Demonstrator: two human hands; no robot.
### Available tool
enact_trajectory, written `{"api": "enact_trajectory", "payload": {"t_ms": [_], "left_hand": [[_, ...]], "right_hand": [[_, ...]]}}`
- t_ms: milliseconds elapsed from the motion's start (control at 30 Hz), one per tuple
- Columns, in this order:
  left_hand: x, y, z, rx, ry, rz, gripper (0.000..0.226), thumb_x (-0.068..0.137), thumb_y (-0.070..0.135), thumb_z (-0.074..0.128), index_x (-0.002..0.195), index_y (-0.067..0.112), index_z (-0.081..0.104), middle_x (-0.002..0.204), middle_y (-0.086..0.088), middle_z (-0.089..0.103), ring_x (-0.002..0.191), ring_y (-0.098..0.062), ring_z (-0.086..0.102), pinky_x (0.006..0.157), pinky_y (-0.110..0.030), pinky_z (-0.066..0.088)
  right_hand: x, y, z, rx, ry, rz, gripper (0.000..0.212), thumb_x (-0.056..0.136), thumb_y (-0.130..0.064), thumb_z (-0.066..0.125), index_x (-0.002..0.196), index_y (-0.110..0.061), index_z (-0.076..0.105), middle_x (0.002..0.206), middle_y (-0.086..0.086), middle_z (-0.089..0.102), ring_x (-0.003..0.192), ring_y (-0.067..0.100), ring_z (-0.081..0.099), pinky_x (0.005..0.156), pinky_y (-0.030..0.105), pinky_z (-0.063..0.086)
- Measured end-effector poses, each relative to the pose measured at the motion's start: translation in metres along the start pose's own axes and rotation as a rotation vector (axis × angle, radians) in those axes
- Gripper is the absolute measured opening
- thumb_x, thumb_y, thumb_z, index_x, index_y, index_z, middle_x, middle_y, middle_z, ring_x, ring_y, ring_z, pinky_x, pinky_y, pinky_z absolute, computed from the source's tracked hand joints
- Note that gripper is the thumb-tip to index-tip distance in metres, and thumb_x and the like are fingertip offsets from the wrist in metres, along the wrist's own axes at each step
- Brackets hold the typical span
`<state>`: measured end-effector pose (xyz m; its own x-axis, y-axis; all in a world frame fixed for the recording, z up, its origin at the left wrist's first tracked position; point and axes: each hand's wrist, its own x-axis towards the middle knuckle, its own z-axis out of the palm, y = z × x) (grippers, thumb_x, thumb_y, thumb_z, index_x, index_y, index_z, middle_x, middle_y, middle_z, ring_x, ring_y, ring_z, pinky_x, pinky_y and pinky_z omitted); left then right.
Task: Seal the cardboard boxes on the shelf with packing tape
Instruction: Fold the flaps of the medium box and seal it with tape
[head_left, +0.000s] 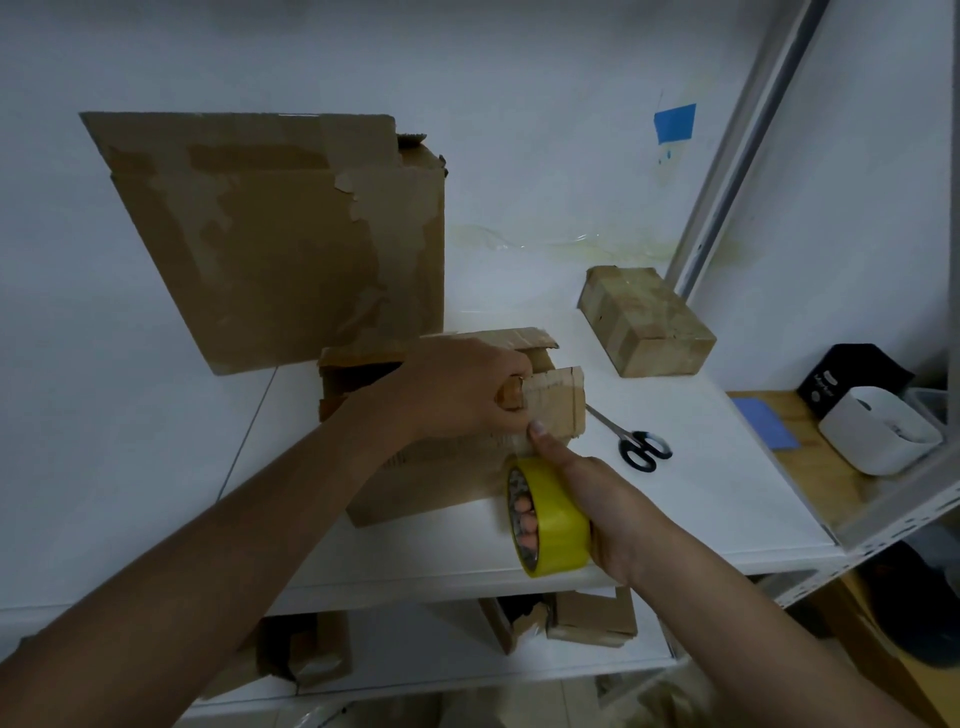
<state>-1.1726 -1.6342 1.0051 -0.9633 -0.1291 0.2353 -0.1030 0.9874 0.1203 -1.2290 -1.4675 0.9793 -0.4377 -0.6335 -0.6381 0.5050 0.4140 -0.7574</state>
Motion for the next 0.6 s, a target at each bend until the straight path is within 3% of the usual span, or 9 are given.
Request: {"api": "enact_trajectory", "payload": {"t_ms": [133, 267, 333, 400, 500, 600], "left_hand": [[0.000, -0.004, -0.005, -0.052, -0.136, -0.026, 0.035, 0.087, 0.058, 0.064, 0.097, 0.024, 0.060, 0.077, 0.014, 0.051, 0.070, -0.004, 0.047, 0.061, -0.021, 0.035], [-0.004, 0.003, -0.004, 0.027, -0.058, -0.023, 0.041, 0.085, 0.059, 0.065, 0.107, 0.025, 0.056, 0.085, 0.018, 0.049, 0.079, -0.006, 0.051, 0.068, -0.021, 0.039], [-0.009, 0.009, -0.006, 0.050, 0.083, 0.006, 0.049, 0.081, 0.053, 0.073, 0.117, 0.026, 0.054, 0.096, 0.013, 0.055, 0.086, -0.009, 0.056, 0.073, -0.021, 0.044], [-0.014, 0.012, -0.002, 0.138, 0.356, 0.125, 0.046, 0.076, 0.041, 0.082, 0.109, 0.020, 0.058, 0.102, 0.000, 0.062, 0.090, -0.017, 0.058, 0.072, -0.026, 0.046], [-0.027, 0.016, 0.009, 0.243, 0.639, 0.208, 0.016, 0.086, 0.022, 0.064, 0.101, 0.016, 0.063, 0.109, -0.006, 0.065, 0.105, -0.025, 0.050, 0.087, -0.039, 0.042], [-0.044, 0.014, 0.018, 0.222, 0.762, 0.109, 0.015, 0.090, 0.017, 0.055, 0.090, 0.012, 0.069, 0.101, -0.006, 0.069, 0.099, -0.022, 0.049, 0.085, -0.037, 0.034]], "right_hand": [[-0.002, -0.003, -0.006, 0.087, -0.065, 0.047, 0.042, 0.090, -0.045, 0.059, 0.103, -0.005, 0.062, 0.069, 0.013, 0.066, 0.053, 0.022, 0.063, 0.054, 0.029, 0.054], [-0.002, -0.002, -0.005, 0.084, -0.066, 0.000, 0.042, 0.090, -0.037, 0.061, 0.111, -0.001, 0.063, 0.080, 0.016, 0.069, 0.063, 0.024, 0.067, 0.063, 0.034, 0.054], [-0.002, -0.003, -0.003, 0.083, -0.037, -0.018, 0.041, 0.095, -0.033, 0.056, 0.117, 0.002, 0.061, 0.081, 0.018, 0.070, 0.064, 0.025, 0.068, 0.063, 0.034, 0.055], [-0.003, -0.003, -0.003, 0.109, -0.026, -0.042, 0.037, 0.100, -0.025, 0.047, 0.119, 0.005, 0.059, 0.076, 0.019, 0.070, 0.058, 0.024, 0.067, 0.055, 0.031, 0.056], [-0.009, -0.007, -0.004, 0.102, -0.002, -0.155, 0.026, 0.103, -0.016, 0.043, 0.112, 0.003, 0.059, 0.061, 0.013, 0.068, 0.046, 0.020, 0.065, 0.042, 0.024, 0.052], [-0.010, -0.010, -0.005, 0.107, 0.016, -0.202, 0.021, 0.102, -0.012, 0.045, 0.121, -0.004, 0.052, 0.057, 0.009, 0.069, 0.045, 0.019, 0.065, 0.040, 0.024, 0.051]]}}
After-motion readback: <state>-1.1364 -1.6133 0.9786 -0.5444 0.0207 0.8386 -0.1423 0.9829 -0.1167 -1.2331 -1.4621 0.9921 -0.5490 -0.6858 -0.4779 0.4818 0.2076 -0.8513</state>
